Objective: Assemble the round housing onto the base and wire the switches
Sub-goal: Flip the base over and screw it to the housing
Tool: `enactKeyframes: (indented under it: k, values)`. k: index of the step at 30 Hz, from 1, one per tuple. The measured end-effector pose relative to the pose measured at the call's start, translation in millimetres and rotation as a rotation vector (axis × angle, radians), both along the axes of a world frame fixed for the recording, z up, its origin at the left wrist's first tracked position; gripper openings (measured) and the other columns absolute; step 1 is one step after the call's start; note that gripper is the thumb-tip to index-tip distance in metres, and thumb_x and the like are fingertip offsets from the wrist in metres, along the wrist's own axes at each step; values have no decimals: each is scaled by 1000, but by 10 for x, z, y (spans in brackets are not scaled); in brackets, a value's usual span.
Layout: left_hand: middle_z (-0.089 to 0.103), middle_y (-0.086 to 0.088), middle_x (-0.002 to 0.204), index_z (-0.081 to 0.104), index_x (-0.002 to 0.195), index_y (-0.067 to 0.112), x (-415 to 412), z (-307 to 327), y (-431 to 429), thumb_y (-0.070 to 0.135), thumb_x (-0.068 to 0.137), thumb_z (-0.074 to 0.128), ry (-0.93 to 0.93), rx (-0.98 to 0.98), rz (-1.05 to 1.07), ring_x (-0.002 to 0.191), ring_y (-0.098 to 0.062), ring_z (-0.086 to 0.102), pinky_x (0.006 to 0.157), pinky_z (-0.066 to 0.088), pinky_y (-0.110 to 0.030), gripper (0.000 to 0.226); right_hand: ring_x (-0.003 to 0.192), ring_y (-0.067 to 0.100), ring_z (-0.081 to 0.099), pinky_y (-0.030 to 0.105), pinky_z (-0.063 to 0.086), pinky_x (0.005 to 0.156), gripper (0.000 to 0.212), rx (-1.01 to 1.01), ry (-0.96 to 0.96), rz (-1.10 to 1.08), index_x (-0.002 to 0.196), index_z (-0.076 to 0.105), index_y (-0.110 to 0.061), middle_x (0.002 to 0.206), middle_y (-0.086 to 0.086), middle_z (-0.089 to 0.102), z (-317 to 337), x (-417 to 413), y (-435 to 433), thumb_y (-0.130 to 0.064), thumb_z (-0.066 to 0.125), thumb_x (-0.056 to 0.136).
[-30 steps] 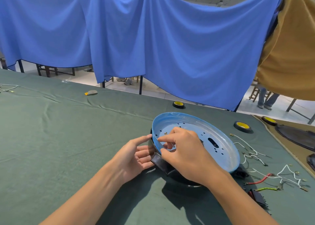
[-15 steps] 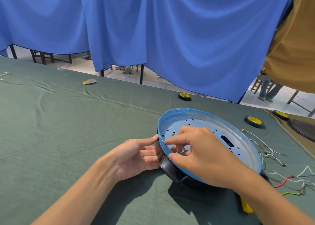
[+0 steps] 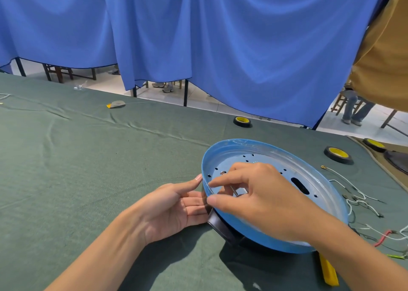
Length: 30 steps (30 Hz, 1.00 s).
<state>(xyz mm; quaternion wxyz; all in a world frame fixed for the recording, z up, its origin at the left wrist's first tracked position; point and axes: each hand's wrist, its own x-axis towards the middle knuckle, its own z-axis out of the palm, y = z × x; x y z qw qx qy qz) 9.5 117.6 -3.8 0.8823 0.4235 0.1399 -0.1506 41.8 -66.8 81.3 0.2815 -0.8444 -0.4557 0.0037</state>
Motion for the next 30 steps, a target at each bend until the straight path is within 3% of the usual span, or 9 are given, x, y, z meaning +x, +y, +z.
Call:
enactKeyframes:
  k: [2,4,7,10,14,18,22,26,30]
  values:
    - [60,-28,113,56,121,-19,10,-14,4,28,63,82,13,-3,3,99,-31,57,81,59,-40,79,80,3,60,19,47,70,22,58,55,-16,100,75,-28,78,-13,65,53,89,-6,-38,59,89]
    - [55,-29,118,52,124,-20,21,-11,13,29,64,81,24,-16,2,109,-33,46,89,55,-40,83,79,3,66,22,55,76,21,111,120,-47,105,74,-23,79,-12,70,96,242,9,-18,58,94]
    - [64,-27,106,60,115,-18,40,13,58,30,71,77,43,-15,-43,94,-32,63,78,61,-44,68,75,11,71,32,60,76,38,145,254,-74,112,71,-22,77,0,73,98,426,73,2,50,93]
    - [68,-22,84,65,94,-8,102,72,116,39,71,74,79,63,-117,75,-31,69,71,61,-40,54,73,14,72,31,60,74,43,112,292,-69,122,64,-28,80,4,73,29,506,163,0,51,93]
    - [64,-15,70,61,85,0,257,149,157,62,77,64,129,227,-191,66,-28,67,65,59,-36,62,73,19,72,36,60,75,10,130,367,-116,98,61,-10,81,7,74,-52,575,249,-4,52,95]
    - [61,-16,78,61,87,3,341,133,209,75,70,62,94,298,-247,79,-31,66,79,58,-43,75,76,9,71,30,60,73,12,99,304,-111,88,54,-13,85,1,74,-17,634,293,-17,52,99]
    - [58,-26,102,57,106,-1,434,138,277,78,65,62,80,382,-319,101,-40,63,82,57,-45,89,80,10,69,36,54,84,16,-6,102,-83,83,55,-16,80,-4,74,-12,707,301,-26,58,95]
    - [62,-25,93,58,112,-4,511,122,333,75,60,69,83,390,-348,91,-40,68,77,58,-43,95,66,7,63,17,46,65,16,-37,26,-56,79,64,-20,68,-7,69,-57,767,299,-31,66,90]
    - [68,-19,82,59,113,-4,512,69,364,74,53,78,58,352,-379,89,-37,69,77,58,-41,101,62,10,63,24,48,65,11,-20,34,-46,79,68,-19,67,-4,69,-59,817,282,-26,68,88]
